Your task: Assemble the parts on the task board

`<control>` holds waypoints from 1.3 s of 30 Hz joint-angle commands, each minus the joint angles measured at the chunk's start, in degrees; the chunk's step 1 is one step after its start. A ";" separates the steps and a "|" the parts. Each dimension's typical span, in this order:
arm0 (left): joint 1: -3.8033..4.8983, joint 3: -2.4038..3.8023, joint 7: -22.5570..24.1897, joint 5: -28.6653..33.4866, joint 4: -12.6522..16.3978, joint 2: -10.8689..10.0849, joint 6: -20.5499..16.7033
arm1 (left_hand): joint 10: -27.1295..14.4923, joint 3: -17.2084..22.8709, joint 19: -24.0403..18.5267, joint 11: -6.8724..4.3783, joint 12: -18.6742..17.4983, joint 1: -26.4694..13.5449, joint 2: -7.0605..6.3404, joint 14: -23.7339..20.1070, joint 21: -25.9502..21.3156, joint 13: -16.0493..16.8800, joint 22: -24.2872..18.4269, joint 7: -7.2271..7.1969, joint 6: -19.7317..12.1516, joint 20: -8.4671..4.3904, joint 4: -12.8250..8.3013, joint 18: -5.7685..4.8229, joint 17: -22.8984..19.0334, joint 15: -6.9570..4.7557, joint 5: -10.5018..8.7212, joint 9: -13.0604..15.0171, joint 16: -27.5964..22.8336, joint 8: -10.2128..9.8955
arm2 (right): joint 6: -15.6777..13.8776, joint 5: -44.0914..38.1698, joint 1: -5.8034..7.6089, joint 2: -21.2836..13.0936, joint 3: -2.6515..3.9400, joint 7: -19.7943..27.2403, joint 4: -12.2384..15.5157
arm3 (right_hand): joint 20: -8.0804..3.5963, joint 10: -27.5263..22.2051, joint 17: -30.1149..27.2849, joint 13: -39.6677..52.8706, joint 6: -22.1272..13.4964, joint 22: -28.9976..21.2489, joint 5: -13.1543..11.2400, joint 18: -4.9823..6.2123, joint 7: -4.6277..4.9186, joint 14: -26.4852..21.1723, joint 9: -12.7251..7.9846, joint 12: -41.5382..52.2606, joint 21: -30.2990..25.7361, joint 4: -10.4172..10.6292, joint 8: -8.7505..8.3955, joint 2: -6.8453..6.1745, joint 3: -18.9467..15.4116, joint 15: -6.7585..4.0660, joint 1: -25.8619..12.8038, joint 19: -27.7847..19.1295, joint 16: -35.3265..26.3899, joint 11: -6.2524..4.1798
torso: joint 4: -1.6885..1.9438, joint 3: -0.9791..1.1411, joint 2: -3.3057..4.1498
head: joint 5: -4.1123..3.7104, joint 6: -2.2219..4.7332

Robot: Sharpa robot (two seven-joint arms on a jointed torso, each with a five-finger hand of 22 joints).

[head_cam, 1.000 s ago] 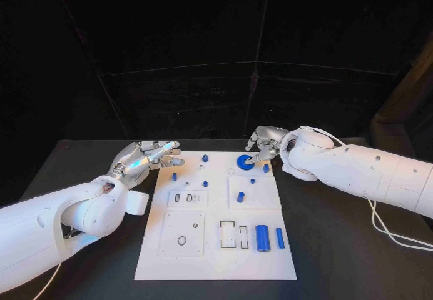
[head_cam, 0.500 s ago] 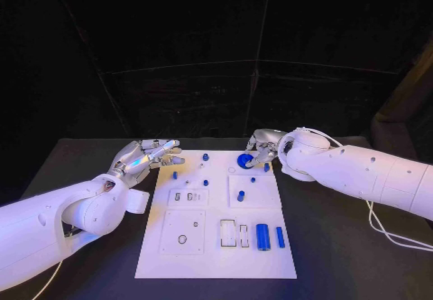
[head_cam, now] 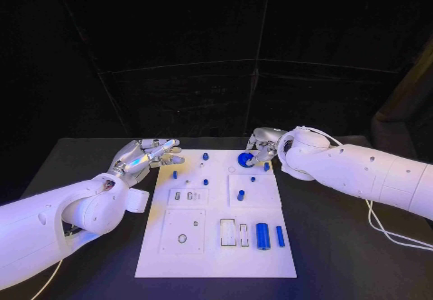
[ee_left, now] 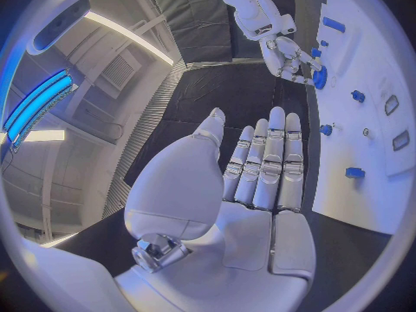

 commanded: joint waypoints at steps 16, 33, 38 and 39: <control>0.08 0.05 0.09 0.13 0.08 -0.13 0.97 | -0.42 0.00 0.40 0.14 -0.16 -0.08 0.64 -0.05 -0.37 -0.06 -0.11 0.23 -0.14 0.10 -0.36 0.39 0.09 0.26 -0.21 -0.01 -0.49 -0.32 | -13.08 -6.35 -0.58 -0.60 -0.16 0.88 7.00 | -1.59 3.16 8.01 10.54 4.95 3.50 1.14 -1.76 -2.07 4.59 0.94 1.34 1.75 -1.77 0.71 1.32 5.73 -1.81 -1.38 1.90 0.61 -1.88 | 0.08 -0.06 -0.04 | 0.17 0.24; 0.09 0.06 0.06 0.13 0.10 0.09 1.09 | -0.45 0.00 0.40 0.15 -0.16 -0.07 0.65 -0.07 -0.39 -0.06 -0.13 0.23 -0.16 0.10 -0.38 0.39 0.10 0.26 -0.21 -0.02 -0.52 -0.32 | -9.32 -11.40 -0.65 9.14 -0.43 -2.58 4.71 | -1.38 2.69 7.76 9.88 4.17 3.55 0.89 -1.77 -1.58 4.54 0.54 0.55 1.76 -1.56 -0.92 0.31 7.46 -1.51 -3.92 1.87 0.50 -1.48 | 0.20 -0.01 0.05 | 0.88 -0.08; 0.09 0.06 0.05 0.13 0.02 0.15 1.11 | -0.45 0.00 0.40 0.15 -0.16 -0.07 0.65 -0.07 -0.39 -0.06 -0.13 0.23 -0.16 0.10 -0.38 0.39 0.10 0.26 -0.21 -0.02 -0.52 -0.32 | -8.08 -12.03 -1.05 11.33 -0.59 -2.62 2.77 | -1.33 2.56 7.65 9.70 4.02 3.57 0.90 -1.77 -1.47 4.51 0.47 0.35 1.76 -1.62 -1.17 0.21 7.74 -1.45 -4.13 1.87 0.45 -1.39 | 0.15 0.02 0.04 | 1.09 -0.23; 0.09 0.06 0.05 0.13 0.01 0.16 1.11 | -0.45 0.00 0.40 0.15 -0.16 -0.07 0.65 -0.07 -0.39 -0.06 -0.13 0.23 -0.16 0.10 -0.38 0.39 0.10 0.26 -0.21 -0.02 -0.52 -0.32 | -7.89 -12.10 -1.12 11.66 -0.60 -2.62 2.47 | -1.31 2.54 7.63 9.67 3.97 3.56 0.91 -1.77 -1.45 4.51 0.45 0.32 1.76 -1.64 -1.23 0.17 7.82 -1.43 -4.19 1.87 0.44 -1.37 | 0.11 0.02 0.02 | 1.17 -0.27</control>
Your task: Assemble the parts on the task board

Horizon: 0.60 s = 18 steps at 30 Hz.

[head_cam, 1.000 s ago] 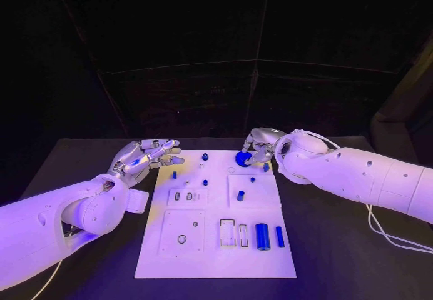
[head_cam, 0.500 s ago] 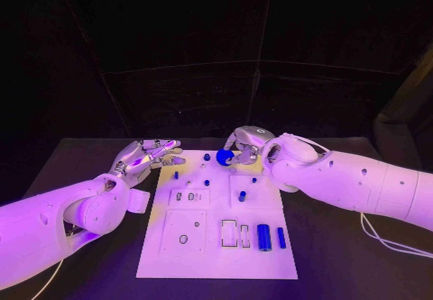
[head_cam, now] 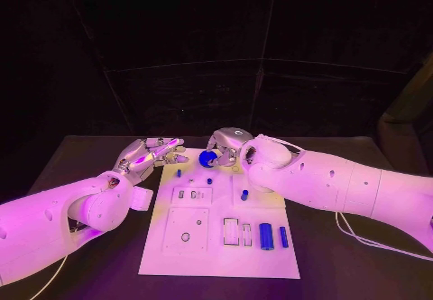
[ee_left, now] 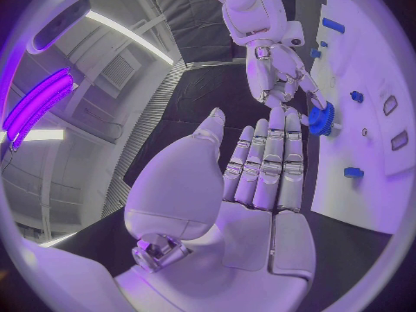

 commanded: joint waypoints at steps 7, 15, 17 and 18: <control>0.10 0.06 0.27 0.10 0.05 0.17 0.82 | -0.45 0.00 0.40 0.15 -0.16 -0.07 0.65 -0.07 -0.39 -0.07 -0.08 0.23 -0.16 0.10 -0.38 0.39 0.07 0.26 -0.21 -0.02 -0.14 -0.32 | 2.97 -2.80 -0.42 2.72 -0.08 -1.16 -2.70 | 0.53 1.88 7.46 8.80 2.33 0.12 -1.05 -0.89 -1.20 4.44 2.65 -1.25 0.25 0.02 -1.66 -0.83 1.09 0.38 -2.07 0.38 -0.10 0.60 | -0.13 0.04 -0.01 | 0.37 -0.26; 0.10 0.06 0.24 0.10 0.03 0.16 0.81 | -0.45 0.00 0.40 0.15 -0.16 -0.07 0.65 -0.07 -0.39 -0.07 -0.08 0.23 -0.16 0.10 -0.38 0.39 0.07 0.26 -0.21 -0.02 -0.14 -0.32 | 4.19 -2.71 -0.49 3.39 -0.11 -0.45 -3.54 | 1.83 1.18 7.34 8.04 -2.44 0.03 -4.57 -0.86 0.37 4.41 2.19 -2.20 0.19 1.64 -4.50 -3.68 -2.00 1.75 -6.60 0.24 -0.15 2.15 | -0.23 0.06 0.00 | 0.51 -0.42; 0.10 0.06 0.24 0.10 0.00 0.17 0.82 | -0.45 0.00 0.40 0.15 -0.16 -0.07 0.65 -0.07 -0.39 -0.07 -0.08 0.23 -0.16 0.10 -0.38 0.39 0.07 0.26 -0.21 -0.02 -0.14 -0.32 | 4.66 -2.61 -0.50 3.51 -0.12 -0.17 -3.59 | 1.99 1.03 7.35 7.90 -2.75 -0.03 -4.53 -0.84 0.46 4.40 2.25 -2.39 0.16 2.25 -4.65 -4.15 -3.13 1.87 -7.57 0.18 -0.15 2.25 | -0.26 0.08 0.01 | 0.53 -0.44; 0.10 0.06 0.23 0.10 -0.01 0.18 0.82 | -0.45 0.00 0.40 0.15 -0.16 -0.07 0.65 -0.07 -0.39 -0.07 -0.08 0.23 -0.16 0.10 -0.38 0.39 0.07 0.26 -0.21 -0.02 -0.14 -0.32 | 4.93 -2.57 -0.50 3.57 -0.12 -0.06 -3.61 | 2.07 0.95 7.37 7.83 -3.00 -0.03 -4.55 -0.83 0.54 4.40 2.26 -2.49 0.16 2.62 -4.78 -4.32 -3.77 1.94 -7.97 0.17 -0.14 2.32 | -0.25 0.08 0.02 | 0.53 -0.44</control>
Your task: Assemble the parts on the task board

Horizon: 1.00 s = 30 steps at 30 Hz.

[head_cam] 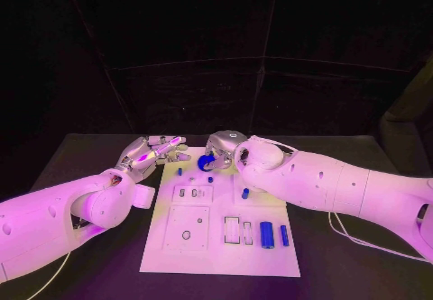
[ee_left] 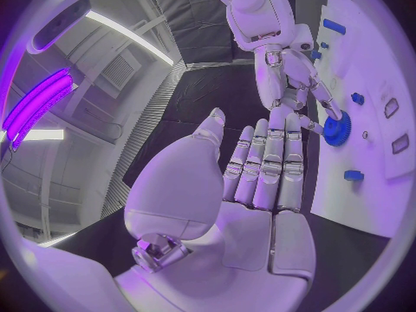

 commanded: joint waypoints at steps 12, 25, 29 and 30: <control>0.09 0.05 0.14 0.09 0.01 0.02 0.74 | -0.53 -0.02 0.40 0.16 -0.18 -0.04 0.71 -0.12 -0.50 -0.07 -0.14 0.24 -0.22 0.12 -0.50 0.39 0.12 0.28 -0.21 -0.01 -0.28 -0.34 | 3.75 -0.15 0.09 0.05 -0.03 0.02 -0.49 | 1.16 0.58 7.55 7.39 -2.55 -0.03 0.20 -0.82 0.78 4.53 0.02 -1.02 0.19 4.98 -1.08 -0.15 -6.68 1.03 -1.54 -0.20 -0.05 1.14 | -0.04 0.04 0.02 | -0.02 -0.02; 0.09 0.05 0.06 0.09 -0.01 -0.08 0.79 | -0.56 -0.01 0.41 0.17 -0.18 -0.03 0.76 -0.12 -0.52 -0.07 -0.16 0.24 -0.23 0.12 -0.52 0.39 0.13 0.29 -0.21 -0.01 -0.32 -0.35 | -6.09 3.14 0.07 -2.50 -0.05 2.76 1.02 | 1.34 1.37 8.32 8.54 -2.74 0.72 8.82 -0.94 0.83 4.67 0.18 0.04 0.60 7.96 -0.65 2.96 -9.59 1.14 -1.11 0.12 0.27 1.21 | -0.11 0.13 0.00 | -0.16 0.23; 0.09 0.05 0.04 0.09 0.03 -0.45 0.69 | -0.56 -0.01 0.41 0.17 -0.18 -0.03 0.76 -0.12 -0.52 -0.07 -0.16 0.24 -0.23 0.12 -0.52 0.39 0.13 0.29 -0.21 -0.01 -0.32 -0.35 | -12.16 9.47 0.07 -7.05 -0.06 10.33 4.37 | 1.29 0.88 7.53 7.91 -3.25 0.52 8.67 -0.91 0.94 4.49 0.01 -0.70 0.53 6.86 -1.08 3.49 -9.52 1.14 0.49 0.01 -0.02 1.27 | -0.21 0.04 -0.05 | -0.22 0.34; 0.09 0.05 0.05 0.09 0.05 -0.54 0.65 | -0.56 -0.01 0.41 0.17 -0.18 -0.03 0.76 -0.12 -0.52 -0.07 -0.16 0.24 -0.23 0.12 -0.52 0.39 0.13 0.29 -0.21 -0.01 -0.32 -0.35 | -12.70 11.42 0.07 -8.36 -0.06 12.10 5.21 | 1.31 0.71 7.29 7.72 -3.32 0.29 8.23 -0.87 0.98 4.43 -0.01 -0.93 0.41 6.75 -1.12 3.78 -9.49 1.17 0.71 -0.13 -0.13 1.29 | -0.28 0.04 -0.07 | -0.25 0.38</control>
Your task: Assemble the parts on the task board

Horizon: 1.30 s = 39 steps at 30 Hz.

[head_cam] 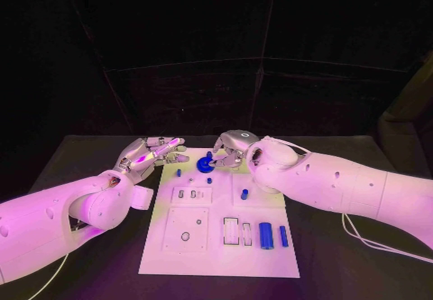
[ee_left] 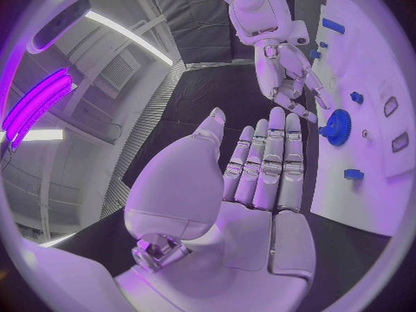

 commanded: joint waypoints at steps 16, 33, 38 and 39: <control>0.08 0.04 0.35 0.08 0.19 -0.40 0.63 | -0.37 0.01 0.42 -0.04 -0.18 -0.01 0.83 -0.13 -0.15 -0.07 -0.09 0.24 -0.25 0.13 -0.23 0.39 0.09 0.29 -0.20 -0.01 -0.37 -0.35 | -1.30 25.04 0.11 -19.07 -0.02 21.02 5.85 | 0.31 0.50 8.70 7.62 -0.91 -0.44 -0.79 -0.88 0.33 4.49 -0.14 -0.95 -0.11 -7.03 -0.22 -1.15 -0.92 0.23 7.52 -0.22 0.33 0.15 | -0.94 0.44 0.06 | -0.77 0.99; 0.03 0.02 0.31 0.08 -0.75 0.19 0.90 | -0.37 0.02 0.42 -0.05 -0.18 0.02 0.85 -0.12 -0.18 -0.07 -0.10 0.23 -0.25 0.13 -0.28 0.39 0.11 0.29 -0.20 -0.01 -0.40 -0.35 | 1.37 24.18 -2.56 -20.71 -0.04 21.06 2.40 | 0.30 0.43 8.65 7.55 -0.38 -0.55 -0.66 -0.85 0.21 4.47 -0.02 -1.08 -0.16 -7.97 0.06 -0.89 -1.03 0.18 8.37 -0.30 0.30 0.06 | -0.76 0.27 -0.01 | -1.36 0.43; 0.02 0.01 0.31 0.08 -0.87 0.30 0.96 | -0.37 0.02 0.42 -0.05 -0.18 0.02 0.85 -0.12 -0.18 -0.07 -0.10 0.23 -0.25 0.13 -0.28 0.39 0.11 0.29 -0.20 -0.01 -0.40 -0.35 | 1.73 23.79 -2.84 -20.24 -0.04 20.86 1.29 | 0.30 0.44 8.67 7.56 -0.36 -0.53 -0.63 -0.85 0.20 4.48 -0.01 -1.07 -0.15 -8.01 0.07 -0.86 -1.03 0.17 8.41 -0.29 0.30 0.05 | -0.59 0.22 -0.02 | -1.47 0.32; 0.01 0.01 0.32 0.08 -0.88 0.32 0.97 | -0.37 0.02 0.42 -0.05 -0.18 0.02 0.85 -0.12 -0.18 -0.07 -0.10 0.23 -0.25 0.13 -0.28 0.39 0.11 0.29 -0.20 -0.01 -0.40 -0.35 | 1.78 23.73 -2.88 -20.17 -0.04 20.84 1.14 | 0.30 0.44 8.67 7.56 -0.36 -0.53 -0.63 -0.85 0.20 4.48 -0.01 -1.07 -0.15 -8.01 0.07 -0.86 -1.03 0.17 8.41 -0.29 0.30 0.05 | -0.58 0.20 -0.01 | -1.47 0.28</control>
